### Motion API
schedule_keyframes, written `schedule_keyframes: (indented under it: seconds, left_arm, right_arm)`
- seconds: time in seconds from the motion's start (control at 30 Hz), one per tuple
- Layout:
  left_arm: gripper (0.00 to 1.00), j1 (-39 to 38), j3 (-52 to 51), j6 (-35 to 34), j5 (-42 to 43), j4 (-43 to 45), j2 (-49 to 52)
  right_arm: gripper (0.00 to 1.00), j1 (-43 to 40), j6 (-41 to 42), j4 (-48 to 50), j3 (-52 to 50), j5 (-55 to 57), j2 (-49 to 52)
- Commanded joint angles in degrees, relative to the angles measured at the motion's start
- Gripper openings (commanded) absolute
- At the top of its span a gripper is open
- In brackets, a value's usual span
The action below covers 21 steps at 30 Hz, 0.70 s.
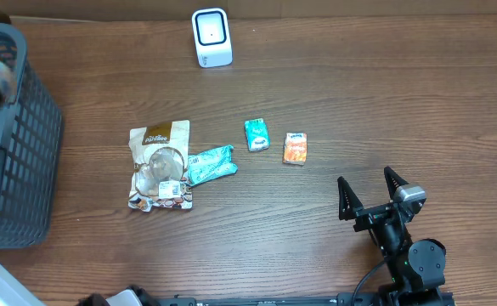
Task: Scan the item barcode
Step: 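Carry the green-lidded jar out and stand it in front of the packs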
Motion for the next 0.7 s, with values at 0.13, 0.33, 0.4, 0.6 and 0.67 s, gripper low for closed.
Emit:
schedule_keyframes:
  seconds: [0.13,0.33,0.4,0.6,0.67]
  left_arm:
    - [0.55,-10.8,-1.7,7.0,1.0,-11.3,2.3]
    - [0.56,-16.6,-10.9,10.8,0.9,-13.1,3.5]
    - [0.54,-18.2,-15.8,10.8,0.9,-11.7,3.5]
    - [0.52,-25.0,-30.6,10.8,3.0,-2.5,3.5]
    - [0.51,-27.6,-34.6,10.4,3.9,1.2,3.5]
  right_arm:
    - [1.0,-0.1,0.2,0.3,-0.6,0.1,-0.6]
    - [1.0,-0.1,0.2,0.2,-0.6,0.1,-0.6]
    - [1.0,-0.1,0.2,0.3,-0.6,0.1,-0.6]
    - [1.0,-0.1,0.2,0.3,-0.6,0.1,-0.6]
    - [1.0,-0.1,0.2,0.2,-0.6,0.1,-0.6]
